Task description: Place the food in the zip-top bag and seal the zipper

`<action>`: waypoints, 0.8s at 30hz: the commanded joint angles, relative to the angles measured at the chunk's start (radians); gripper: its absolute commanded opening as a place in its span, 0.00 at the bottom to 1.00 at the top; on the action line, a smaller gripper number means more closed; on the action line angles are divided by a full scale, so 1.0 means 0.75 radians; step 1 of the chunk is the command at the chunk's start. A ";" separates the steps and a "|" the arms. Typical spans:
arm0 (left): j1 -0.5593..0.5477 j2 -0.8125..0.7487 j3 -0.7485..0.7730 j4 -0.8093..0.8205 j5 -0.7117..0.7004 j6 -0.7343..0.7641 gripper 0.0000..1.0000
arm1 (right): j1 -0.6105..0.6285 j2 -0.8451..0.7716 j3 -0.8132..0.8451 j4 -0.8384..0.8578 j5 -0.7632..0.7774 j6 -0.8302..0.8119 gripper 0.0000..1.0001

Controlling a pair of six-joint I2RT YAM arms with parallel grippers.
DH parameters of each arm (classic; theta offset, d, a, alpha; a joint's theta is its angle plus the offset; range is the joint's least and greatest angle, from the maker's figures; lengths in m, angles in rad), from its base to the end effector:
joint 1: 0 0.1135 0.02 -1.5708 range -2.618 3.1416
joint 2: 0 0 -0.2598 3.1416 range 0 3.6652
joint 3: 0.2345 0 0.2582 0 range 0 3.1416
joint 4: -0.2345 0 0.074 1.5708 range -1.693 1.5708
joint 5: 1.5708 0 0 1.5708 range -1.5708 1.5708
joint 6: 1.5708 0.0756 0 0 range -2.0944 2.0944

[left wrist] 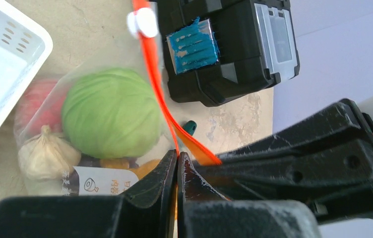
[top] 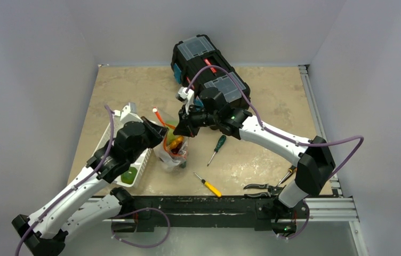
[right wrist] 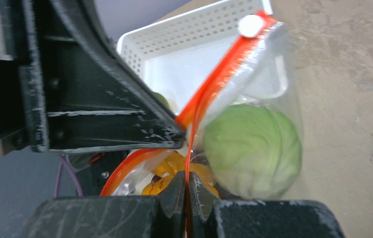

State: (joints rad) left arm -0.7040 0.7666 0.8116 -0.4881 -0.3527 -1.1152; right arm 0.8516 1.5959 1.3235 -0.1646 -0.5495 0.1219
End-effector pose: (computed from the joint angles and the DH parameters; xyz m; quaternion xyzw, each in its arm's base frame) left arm 0.1785 -0.1173 0.3028 -0.2617 0.7954 -0.3242 0.4401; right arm 0.2404 0.3345 0.3048 -0.4258 0.7065 0.4441 0.3498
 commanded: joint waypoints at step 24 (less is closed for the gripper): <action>0.002 -0.023 0.055 -0.097 0.303 0.323 0.24 | 0.020 -0.055 0.159 -0.062 0.316 0.162 0.00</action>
State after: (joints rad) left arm -0.7006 0.7361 0.8040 -0.5880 -0.1333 -0.9180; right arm 0.8528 1.5955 1.3468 -0.1753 -0.3771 0.2054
